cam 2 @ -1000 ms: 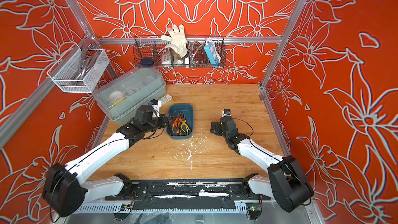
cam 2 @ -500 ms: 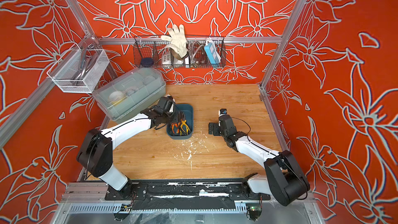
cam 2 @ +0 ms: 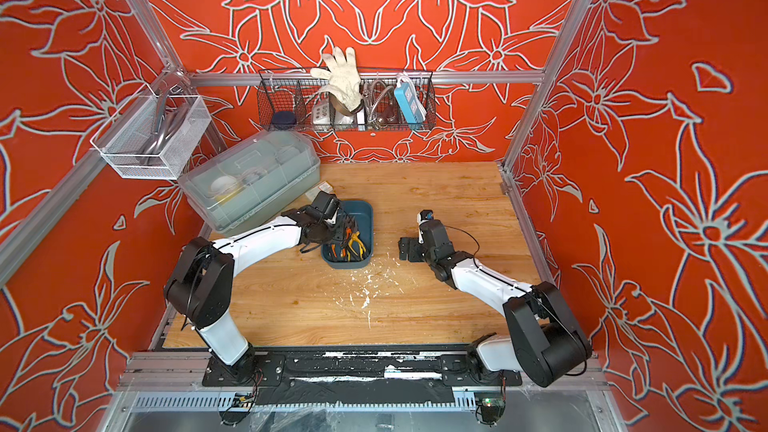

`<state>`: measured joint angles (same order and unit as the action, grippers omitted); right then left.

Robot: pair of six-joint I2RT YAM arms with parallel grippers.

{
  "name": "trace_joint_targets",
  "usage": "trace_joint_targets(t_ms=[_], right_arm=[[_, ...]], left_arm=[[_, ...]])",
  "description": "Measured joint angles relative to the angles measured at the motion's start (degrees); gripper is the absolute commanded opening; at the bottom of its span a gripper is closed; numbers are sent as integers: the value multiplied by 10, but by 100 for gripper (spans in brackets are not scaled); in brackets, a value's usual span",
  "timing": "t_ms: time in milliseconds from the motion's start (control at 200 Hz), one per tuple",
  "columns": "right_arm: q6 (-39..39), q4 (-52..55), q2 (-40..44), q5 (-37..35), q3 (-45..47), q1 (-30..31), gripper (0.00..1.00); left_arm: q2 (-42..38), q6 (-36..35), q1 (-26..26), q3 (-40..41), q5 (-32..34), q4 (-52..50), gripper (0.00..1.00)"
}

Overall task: Take the pliers out of the storage box
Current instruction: Pick up the pliers from the storage box.

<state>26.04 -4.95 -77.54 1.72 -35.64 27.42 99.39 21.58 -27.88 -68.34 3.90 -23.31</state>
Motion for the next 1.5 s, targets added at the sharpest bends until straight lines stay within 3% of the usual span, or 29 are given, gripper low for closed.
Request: trace_joint_targets(t_ms=[220,440,540,686,1016,1166,1331,1501], right_arm=[[0,0,0,4,-1,0,98],[0,0,-4,10,-3,0,97],[0,0,-5,15,-3,2,97],[0,0,-11,20,-3,2,97],[0,0,-14,24,-11,4,96],[0,0,-16,24,-13,6,96],[0,0,-16,24,-13,6,96],[0,1,-16,24,-13,6,96]], left_arm=[[13,-2,0,-9,4,2,41],[27,-13,0,-11,17,-8,61],[29,-21,-2,-11,24,-10,62],[28,-34,-3,-9,38,-10,50],[31,-31,-3,3,25,0,34],[31,-30,-2,3,27,2,14],[30,-22,-3,4,24,7,0],[15,-16,-3,23,22,16,0]])
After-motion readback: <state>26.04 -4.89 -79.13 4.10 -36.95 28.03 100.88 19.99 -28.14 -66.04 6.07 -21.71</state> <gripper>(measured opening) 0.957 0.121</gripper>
